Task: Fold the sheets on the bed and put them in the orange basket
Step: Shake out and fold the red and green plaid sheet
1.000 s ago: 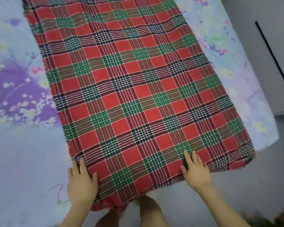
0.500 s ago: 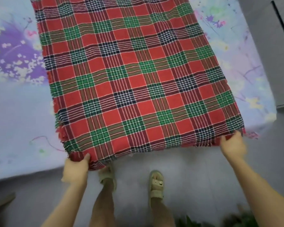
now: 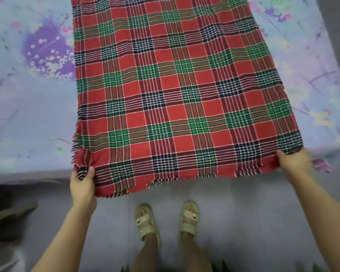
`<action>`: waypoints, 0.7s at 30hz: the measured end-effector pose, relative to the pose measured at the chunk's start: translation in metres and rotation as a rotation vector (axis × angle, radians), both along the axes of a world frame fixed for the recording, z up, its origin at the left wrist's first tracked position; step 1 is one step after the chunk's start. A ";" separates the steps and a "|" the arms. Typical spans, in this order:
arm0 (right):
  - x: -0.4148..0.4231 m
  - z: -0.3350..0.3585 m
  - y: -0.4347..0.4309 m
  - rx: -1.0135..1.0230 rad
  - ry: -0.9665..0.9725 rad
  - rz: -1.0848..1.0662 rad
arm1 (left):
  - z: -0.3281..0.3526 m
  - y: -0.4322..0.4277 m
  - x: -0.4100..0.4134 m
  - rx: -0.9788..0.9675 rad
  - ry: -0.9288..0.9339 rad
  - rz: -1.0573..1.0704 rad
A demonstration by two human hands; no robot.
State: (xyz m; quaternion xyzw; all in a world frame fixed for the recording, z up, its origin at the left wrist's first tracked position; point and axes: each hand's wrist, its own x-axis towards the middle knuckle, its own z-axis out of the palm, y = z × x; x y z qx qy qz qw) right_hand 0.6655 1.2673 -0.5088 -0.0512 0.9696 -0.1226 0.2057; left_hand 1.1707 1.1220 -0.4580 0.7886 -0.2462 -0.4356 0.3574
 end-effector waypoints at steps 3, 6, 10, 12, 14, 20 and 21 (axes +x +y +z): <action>-0.029 -0.019 0.005 -0.078 -0.086 -0.027 | -0.010 0.001 -0.001 0.066 -0.052 -0.022; -0.078 -0.067 0.021 -0.103 -0.157 -0.051 | -0.011 0.003 0.007 0.063 0.026 0.074; -0.048 -0.013 0.009 -0.155 -0.230 -0.117 | -0.011 0.011 0.018 0.091 0.220 0.147; -0.038 0.003 0.006 -0.200 -0.266 -0.140 | -0.012 0.017 0.019 0.157 0.290 0.075; -0.036 0.009 0.007 -0.301 -0.321 -0.174 | -0.015 0.016 0.024 0.201 0.323 0.043; -0.036 0.015 0.018 -0.552 -0.469 -0.300 | -0.010 0.014 0.018 0.236 0.286 0.146; -0.035 0.019 0.018 -0.574 -0.457 -0.333 | -0.010 0.015 0.013 0.200 0.274 0.158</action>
